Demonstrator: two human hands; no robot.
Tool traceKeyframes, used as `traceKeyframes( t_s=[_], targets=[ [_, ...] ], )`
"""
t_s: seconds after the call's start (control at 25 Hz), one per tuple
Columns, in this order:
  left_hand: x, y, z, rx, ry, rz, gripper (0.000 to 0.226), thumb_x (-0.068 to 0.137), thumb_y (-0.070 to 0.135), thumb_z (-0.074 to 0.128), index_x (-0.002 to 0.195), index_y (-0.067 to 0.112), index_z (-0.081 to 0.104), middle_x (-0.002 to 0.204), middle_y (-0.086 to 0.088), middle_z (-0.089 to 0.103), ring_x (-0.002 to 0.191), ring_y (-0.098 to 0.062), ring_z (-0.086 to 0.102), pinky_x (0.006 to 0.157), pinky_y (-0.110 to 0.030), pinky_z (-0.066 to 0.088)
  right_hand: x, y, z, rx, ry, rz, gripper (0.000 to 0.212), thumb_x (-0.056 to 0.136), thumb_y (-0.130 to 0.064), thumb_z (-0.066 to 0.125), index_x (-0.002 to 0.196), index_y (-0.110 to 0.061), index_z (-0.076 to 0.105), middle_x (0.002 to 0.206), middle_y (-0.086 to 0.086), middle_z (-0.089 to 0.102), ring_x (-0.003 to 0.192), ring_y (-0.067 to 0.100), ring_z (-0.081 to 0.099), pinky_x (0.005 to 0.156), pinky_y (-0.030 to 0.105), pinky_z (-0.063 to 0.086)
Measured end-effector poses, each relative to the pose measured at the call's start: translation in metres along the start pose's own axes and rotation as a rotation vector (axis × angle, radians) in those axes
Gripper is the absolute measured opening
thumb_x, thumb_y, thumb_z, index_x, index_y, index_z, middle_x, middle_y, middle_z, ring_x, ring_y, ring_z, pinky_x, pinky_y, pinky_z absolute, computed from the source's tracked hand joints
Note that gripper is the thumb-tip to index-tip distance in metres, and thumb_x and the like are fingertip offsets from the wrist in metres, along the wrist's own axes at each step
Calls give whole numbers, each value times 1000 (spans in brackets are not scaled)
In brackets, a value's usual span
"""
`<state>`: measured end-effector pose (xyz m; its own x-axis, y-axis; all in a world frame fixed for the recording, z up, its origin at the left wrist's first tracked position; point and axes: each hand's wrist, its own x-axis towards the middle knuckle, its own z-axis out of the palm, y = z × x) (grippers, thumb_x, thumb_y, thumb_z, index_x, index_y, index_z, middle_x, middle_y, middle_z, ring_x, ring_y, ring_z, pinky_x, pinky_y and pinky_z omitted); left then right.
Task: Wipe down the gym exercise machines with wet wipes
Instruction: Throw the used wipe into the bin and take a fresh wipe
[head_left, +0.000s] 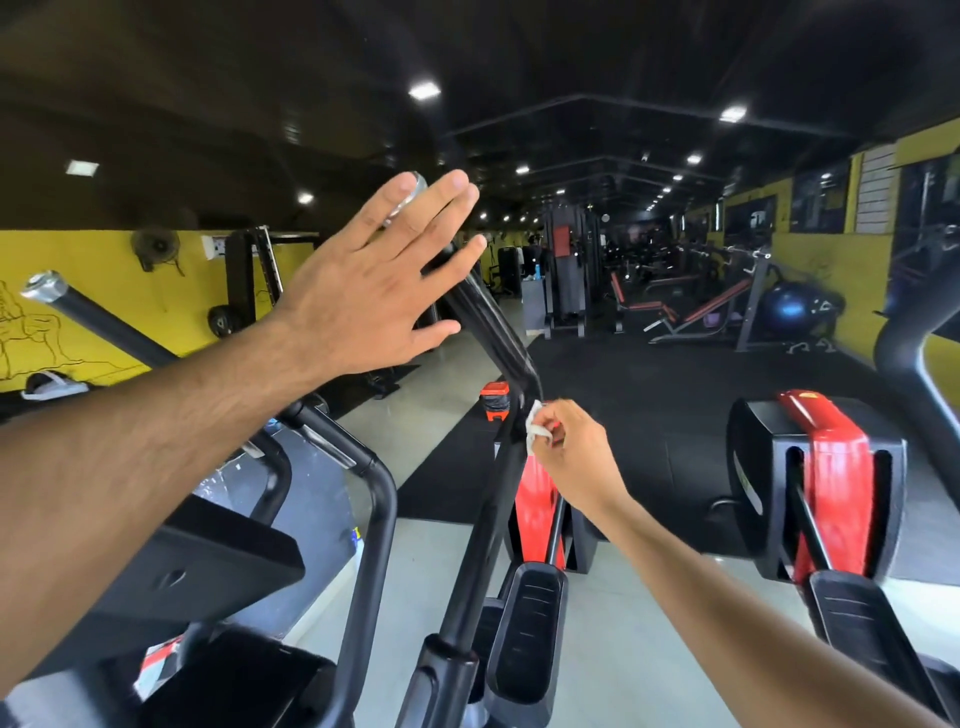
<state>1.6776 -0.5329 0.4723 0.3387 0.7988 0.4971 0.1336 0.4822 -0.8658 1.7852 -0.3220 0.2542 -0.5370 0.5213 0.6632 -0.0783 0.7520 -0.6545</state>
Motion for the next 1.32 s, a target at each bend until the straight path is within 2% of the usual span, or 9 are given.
traceKeyframes(
  t_s=[0.12, 0.28, 0.48, 0.6, 0.72, 0.88, 1.0, 1.12, 1.32],
  targets=[
    [-1, 1, 3, 21, 12, 36, 79, 106, 66, 19, 167, 16, 11, 173, -24, -4, 160, -42, -5, 128, -59, -3, 3, 2, -15, -11, -82, 64, 21, 87, -7, 66, 82, -27, 67, 85, -13, 69, 78, 1, 64, 71, 21, 50],
    [-1, -2, 4, 8, 5, 72, 74, 107, 63, 22, 167, 21, 15, 173, -20, -2, 160, -42, -5, 127, -61, -2, 38, -9, -32, 77, 162, 75, 19, 91, -8, 63, 88, -26, 66, 93, -10, 67, 85, 4, 64, 72, 16, 50],
    [-2, 0, 3, 27, -1, 68, 73, 107, 63, 18, 167, 22, 12, 173, -20, -2, 160, -42, -3, 127, -61, 0, 14, -8, 4, 113, 138, 100, 35, 82, 1, 65, 68, -30, 56, 86, -5, 60, 74, 3, 55, 70, 21, 42],
    [-1, 0, 2, 46, 4, 74, 73, 107, 63, 17, 167, 22, 13, 173, -21, 0, 160, -43, -1, 127, -61, 0, -12, 1, 12, 155, 54, 186, 27, 81, -2, 66, 74, -28, 65, 91, -9, 65, 84, 8, 62, 76, 32, 53],
    [-1, 3, 2, 52, -8, 71, 74, 106, 63, 20, 167, 21, 14, 173, -22, 0, 160, -43, -2, 126, -61, -3, -2, -5, -7, -80, 96, -208, 19, 87, -6, 69, 86, -25, 73, 97, -10, 60, 87, 11, 59, 70, 30, 53],
    [-4, -1, 6, 4, 8, 67, 74, 107, 61, 23, 167, 20, 14, 173, -22, -2, 160, -43, -6, 127, -62, -2, 57, -41, -25, -745, 176, -824, 25, 93, -10, 51, 90, -17, 75, 89, 1, 62, 67, 21, 57, 56, 30, 46],
    [-5, -1, 8, 19, 9, 72, 74, 107, 60, 23, 167, 19, 12, 173, -22, -3, 160, -42, -7, 128, -62, 1, 57, -47, -18, -1063, -20, -752, 14, 77, -6, 61, 78, -15, 71, 72, 1, 61, 46, 21, 58, 44, 27, 38],
    [-6, 0, 9, 7, 5, 72, 74, 107, 60, 23, 167, 18, 10, 173, -22, -4, 160, -42, -8, 127, -63, 3, 40, -31, -17, -1058, -154, -587, 14, 73, -17, 77, 87, -16, 73, 60, -4, 61, 42, 22, 59, 42, 23, 25],
    [-5, 2, 8, -63, -9, 56, 75, 106, 60, 22, 166, 17, 10, 172, -24, -5, 159, -43, -8, 127, -64, -1, 18, -15, -6, -707, -374, -519, 22, 102, -23, 58, 120, -18, 70, 103, 2, 70, 78, 31, 70, 57, 38, 54]
  ],
)
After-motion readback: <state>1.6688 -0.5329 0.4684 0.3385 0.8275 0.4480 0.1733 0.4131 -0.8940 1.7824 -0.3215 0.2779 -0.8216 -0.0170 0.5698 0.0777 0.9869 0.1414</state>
